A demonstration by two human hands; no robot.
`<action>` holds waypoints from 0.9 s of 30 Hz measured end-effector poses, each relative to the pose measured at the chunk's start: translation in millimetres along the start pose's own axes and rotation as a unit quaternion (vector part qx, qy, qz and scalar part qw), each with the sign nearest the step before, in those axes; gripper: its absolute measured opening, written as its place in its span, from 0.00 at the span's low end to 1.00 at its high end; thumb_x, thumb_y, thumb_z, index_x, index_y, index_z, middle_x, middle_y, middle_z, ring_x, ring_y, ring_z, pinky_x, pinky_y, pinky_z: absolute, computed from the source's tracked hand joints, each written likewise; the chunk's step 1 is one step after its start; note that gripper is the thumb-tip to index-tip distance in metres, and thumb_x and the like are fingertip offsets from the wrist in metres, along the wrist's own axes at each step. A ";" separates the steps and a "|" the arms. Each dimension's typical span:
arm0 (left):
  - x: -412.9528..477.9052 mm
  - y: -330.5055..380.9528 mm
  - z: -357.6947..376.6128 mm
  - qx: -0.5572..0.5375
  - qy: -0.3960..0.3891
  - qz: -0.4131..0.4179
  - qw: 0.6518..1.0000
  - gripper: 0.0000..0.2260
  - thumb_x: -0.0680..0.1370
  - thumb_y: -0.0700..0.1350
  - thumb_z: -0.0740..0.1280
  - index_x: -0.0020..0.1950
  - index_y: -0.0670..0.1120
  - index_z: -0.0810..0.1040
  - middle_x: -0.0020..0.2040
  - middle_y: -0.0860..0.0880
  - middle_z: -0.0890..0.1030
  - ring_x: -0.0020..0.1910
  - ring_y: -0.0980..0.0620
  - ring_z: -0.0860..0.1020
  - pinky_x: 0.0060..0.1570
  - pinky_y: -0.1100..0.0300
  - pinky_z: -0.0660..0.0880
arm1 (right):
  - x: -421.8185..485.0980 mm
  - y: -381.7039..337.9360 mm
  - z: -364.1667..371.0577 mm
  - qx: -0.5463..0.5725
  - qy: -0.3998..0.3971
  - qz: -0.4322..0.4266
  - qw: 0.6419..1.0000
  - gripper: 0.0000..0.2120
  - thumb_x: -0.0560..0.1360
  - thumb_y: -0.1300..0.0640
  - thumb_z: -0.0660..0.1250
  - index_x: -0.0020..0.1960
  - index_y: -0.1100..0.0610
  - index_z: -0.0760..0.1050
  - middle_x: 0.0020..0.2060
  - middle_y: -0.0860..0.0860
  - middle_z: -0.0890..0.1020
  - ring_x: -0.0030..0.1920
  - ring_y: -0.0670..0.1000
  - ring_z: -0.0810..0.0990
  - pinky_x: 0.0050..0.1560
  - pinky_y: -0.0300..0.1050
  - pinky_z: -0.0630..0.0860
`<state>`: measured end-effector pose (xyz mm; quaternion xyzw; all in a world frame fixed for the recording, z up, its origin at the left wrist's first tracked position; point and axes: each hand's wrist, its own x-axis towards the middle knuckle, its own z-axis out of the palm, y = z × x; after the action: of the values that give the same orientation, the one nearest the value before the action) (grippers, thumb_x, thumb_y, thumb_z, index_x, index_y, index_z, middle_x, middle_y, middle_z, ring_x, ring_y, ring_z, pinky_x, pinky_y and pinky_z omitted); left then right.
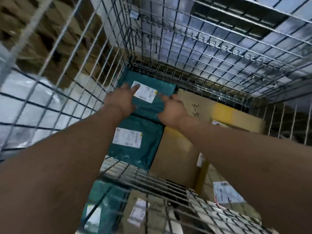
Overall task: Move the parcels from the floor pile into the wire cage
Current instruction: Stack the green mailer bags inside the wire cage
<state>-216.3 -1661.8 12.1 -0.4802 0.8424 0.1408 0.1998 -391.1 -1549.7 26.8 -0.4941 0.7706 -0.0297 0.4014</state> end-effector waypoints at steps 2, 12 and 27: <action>-32.0 -6.2 -29.2 -0.014 0.007 0.010 1.000 0.39 0.78 0.58 0.72 0.83 0.60 0.53 0.79 0.45 0.62 0.72 0.38 0.70 0.64 0.41 0.75 | -28.9 -17.0 -9.3 -0.006 0.011 -0.004 1.000 0.39 0.78 0.52 0.68 0.83 0.47 0.51 0.69 0.58 0.63 0.69 0.63 0.66 0.69 0.46 0.66; -268.0 -56.5 -126.6 -0.170 0.068 0.025 0.983 0.28 0.78 0.58 0.72 0.77 0.57 0.71 0.70 0.47 0.78 0.63 0.45 0.79 0.61 0.51 0.77 | -231.2 -132.5 -27.2 -0.012 0.121 -0.037 0.992 0.40 0.73 0.32 0.68 0.80 0.41 0.59 0.73 0.57 0.69 0.55 0.55 0.80 0.52 0.45 0.75; -531.8 -110.1 41.3 -0.240 0.237 -0.064 0.939 0.34 0.74 0.45 0.71 0.79 0.52 0.64 0.71 0.39 0.61 0.60 0.43 0.71 0.61 0.49 0.74 | -418.2 -182.1 182.3 0.055 0.066 -0.176 0.981 0.26 0.77 0.55 0.68 0.74 0.50 0.70 0.59 0.54 0.75 0.54 0.54 0.78 0.54 0.45 0.76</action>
<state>131.4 -1298.7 221.7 -0.5861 0.7742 0.2077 -0.1184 -59.4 -1250.1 230.5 -0.5963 0.6935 -0.1752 0.3644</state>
